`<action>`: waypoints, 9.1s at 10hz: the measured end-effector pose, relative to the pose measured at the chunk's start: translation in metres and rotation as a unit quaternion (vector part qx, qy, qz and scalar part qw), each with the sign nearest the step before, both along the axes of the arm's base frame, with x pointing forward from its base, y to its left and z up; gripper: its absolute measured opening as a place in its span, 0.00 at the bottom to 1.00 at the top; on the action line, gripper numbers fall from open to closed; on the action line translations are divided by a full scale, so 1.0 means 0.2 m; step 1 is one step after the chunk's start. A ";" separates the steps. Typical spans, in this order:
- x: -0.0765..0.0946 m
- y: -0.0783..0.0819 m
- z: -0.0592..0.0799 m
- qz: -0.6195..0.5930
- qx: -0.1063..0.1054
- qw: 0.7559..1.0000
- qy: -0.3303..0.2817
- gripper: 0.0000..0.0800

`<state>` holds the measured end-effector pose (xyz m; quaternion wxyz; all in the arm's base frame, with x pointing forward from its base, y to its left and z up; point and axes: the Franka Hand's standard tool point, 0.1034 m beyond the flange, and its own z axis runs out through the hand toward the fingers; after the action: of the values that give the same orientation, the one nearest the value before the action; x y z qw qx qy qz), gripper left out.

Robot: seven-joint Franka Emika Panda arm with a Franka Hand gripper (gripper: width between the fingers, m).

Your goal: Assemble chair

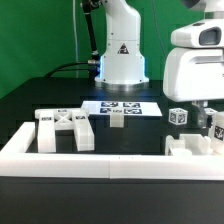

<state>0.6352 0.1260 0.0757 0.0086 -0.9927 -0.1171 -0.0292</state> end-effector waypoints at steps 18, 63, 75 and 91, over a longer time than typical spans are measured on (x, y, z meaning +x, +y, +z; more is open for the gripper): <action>0.00 0.00 -0.01 -0.638 0.062 0.766 0.035 0.37; 0.00 0.03 -0.02 -0.190 0.033 0.981 0.001 0.81; 0.00 0.00 -0.02 -0.241 0.032 0.970 0.002 0.36; 0.00 0.02 -0.02 -0.490 0.055 0.870 0.018 0.81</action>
Offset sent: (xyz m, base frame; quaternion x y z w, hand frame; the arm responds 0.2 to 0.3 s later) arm -0.0040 -0.0015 -0.0018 0.0026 0.0138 0.2587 0.9659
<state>0.6358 0.1305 0.0714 0.0502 -0.9210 0.3860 -0.0181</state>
